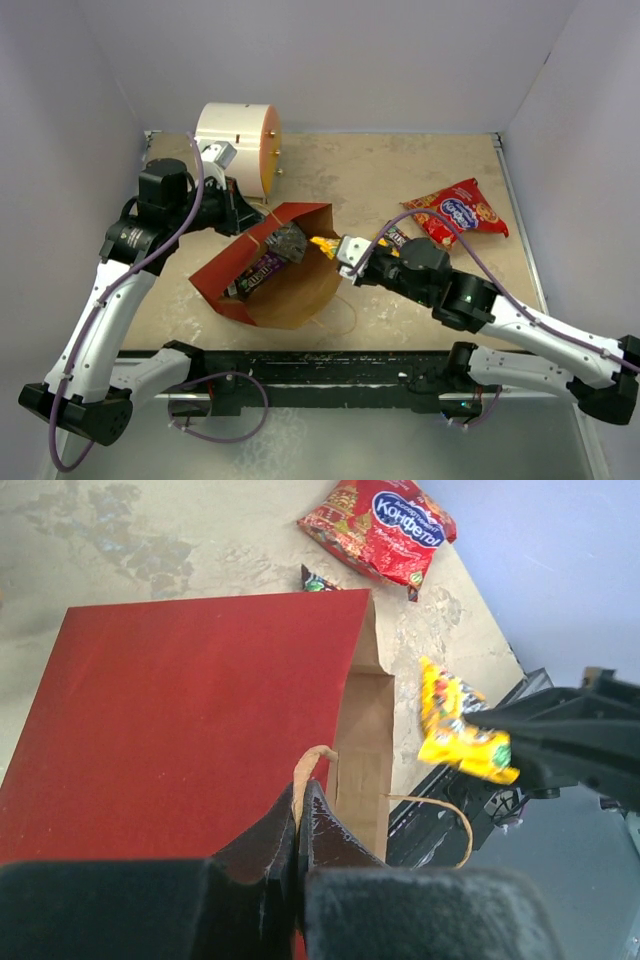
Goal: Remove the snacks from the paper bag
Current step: Take out the snack from the paper bag, then place the snack at the center of the board.
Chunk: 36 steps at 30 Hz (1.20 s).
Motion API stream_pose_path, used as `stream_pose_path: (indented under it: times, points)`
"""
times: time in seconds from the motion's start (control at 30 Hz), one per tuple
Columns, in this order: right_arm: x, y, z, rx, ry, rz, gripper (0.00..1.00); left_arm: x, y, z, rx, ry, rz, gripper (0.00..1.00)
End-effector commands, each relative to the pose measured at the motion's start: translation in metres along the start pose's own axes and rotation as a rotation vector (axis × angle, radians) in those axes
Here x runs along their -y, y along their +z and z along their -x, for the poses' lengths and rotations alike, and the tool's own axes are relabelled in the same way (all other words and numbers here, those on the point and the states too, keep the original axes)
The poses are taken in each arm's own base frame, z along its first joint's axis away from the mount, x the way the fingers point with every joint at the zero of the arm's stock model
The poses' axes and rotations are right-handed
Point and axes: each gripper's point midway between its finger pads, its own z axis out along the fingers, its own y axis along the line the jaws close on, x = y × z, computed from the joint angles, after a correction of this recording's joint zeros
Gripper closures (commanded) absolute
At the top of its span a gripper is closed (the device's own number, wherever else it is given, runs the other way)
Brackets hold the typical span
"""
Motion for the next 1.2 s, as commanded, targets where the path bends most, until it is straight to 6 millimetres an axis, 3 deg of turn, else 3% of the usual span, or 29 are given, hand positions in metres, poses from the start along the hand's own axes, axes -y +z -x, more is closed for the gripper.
stream_pose_path:
  times: [0.0, 0.23, 0.47, 0.7, 0.9, 1.17]
  points:
    - [0.042, -0.035, -0.018, -0.113, 0.115, -0.221, 0.95, 0.002, -0.011, 0.014, 0.052, 0.033, 0.029, 1.00]
    - [0.075, -0.049, -0.092, -0.283, 0.259, -0.384, 0.98, 0.001, -0.010, 0.012, 0.034, 0.049, 0.028, 1.00]
    - [0.105, -0.026, -0.175, -0.447, 0.346, -0.444, 0.99, 0.003, -0.006, 0.012, 0.014, 0.063, 0.003, 1.00]
    - [0.122, -0.005, -0.260, -0.618, 0.426, -0.451, 1.00, 0.010, -0.002, 0.011, 0.006, 0.070, -0.051, 1.00]
    - [0.131, 0.004, -0.294, -0.669, 0.428, -0.481, 0.99, 0.022, -0.004, 0.014, 0.022, 0.048, -0.107, 1.00]
    - [0.131, 0.012, -0.319, -0.734, 0.456, -0.494, 0.98, 0.028, 0.000, 0.013, 0.006, 0.056, -0.162, 1.00]
